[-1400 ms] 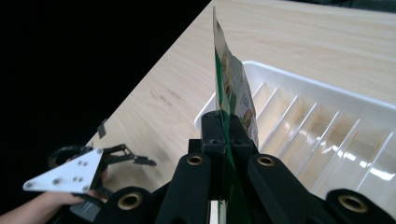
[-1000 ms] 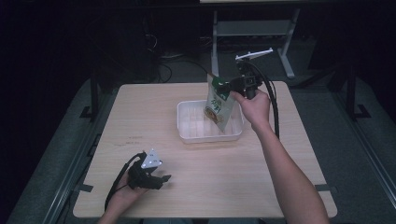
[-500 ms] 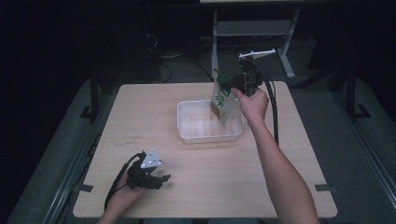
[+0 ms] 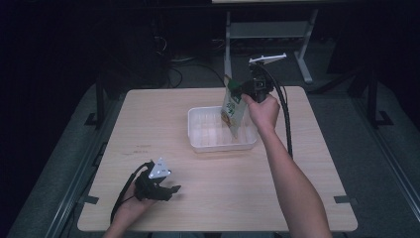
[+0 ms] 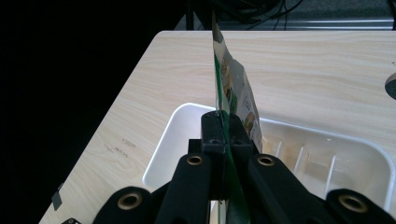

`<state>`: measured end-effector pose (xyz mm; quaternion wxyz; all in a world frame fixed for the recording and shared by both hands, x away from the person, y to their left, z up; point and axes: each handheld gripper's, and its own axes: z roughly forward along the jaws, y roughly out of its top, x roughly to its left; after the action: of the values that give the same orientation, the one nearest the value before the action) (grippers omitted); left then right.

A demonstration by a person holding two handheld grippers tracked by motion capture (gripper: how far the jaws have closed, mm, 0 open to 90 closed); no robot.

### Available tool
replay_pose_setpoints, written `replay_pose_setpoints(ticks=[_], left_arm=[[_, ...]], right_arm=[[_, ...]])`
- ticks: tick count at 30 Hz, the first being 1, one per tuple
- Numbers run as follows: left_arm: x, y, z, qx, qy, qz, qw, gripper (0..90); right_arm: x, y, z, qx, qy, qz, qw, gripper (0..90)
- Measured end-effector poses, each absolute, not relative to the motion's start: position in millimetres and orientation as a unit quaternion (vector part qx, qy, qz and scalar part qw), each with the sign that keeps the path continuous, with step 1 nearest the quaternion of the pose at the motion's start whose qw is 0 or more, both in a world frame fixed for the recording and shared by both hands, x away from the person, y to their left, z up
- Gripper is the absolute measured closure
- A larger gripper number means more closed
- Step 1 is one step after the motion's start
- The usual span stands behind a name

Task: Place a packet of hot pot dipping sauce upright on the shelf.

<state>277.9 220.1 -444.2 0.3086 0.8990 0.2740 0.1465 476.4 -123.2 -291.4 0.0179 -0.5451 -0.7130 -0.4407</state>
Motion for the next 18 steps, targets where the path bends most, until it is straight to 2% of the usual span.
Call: replay_pose_setpoints(ticks=[18], left_arm=[[278, 219, -444, 0.900, 0.272, 0.146, 0.308, 35.8]], right_arm=[[487, -104, -301, -0.550, -0.705, -0.447, 0.037, 89.5]])
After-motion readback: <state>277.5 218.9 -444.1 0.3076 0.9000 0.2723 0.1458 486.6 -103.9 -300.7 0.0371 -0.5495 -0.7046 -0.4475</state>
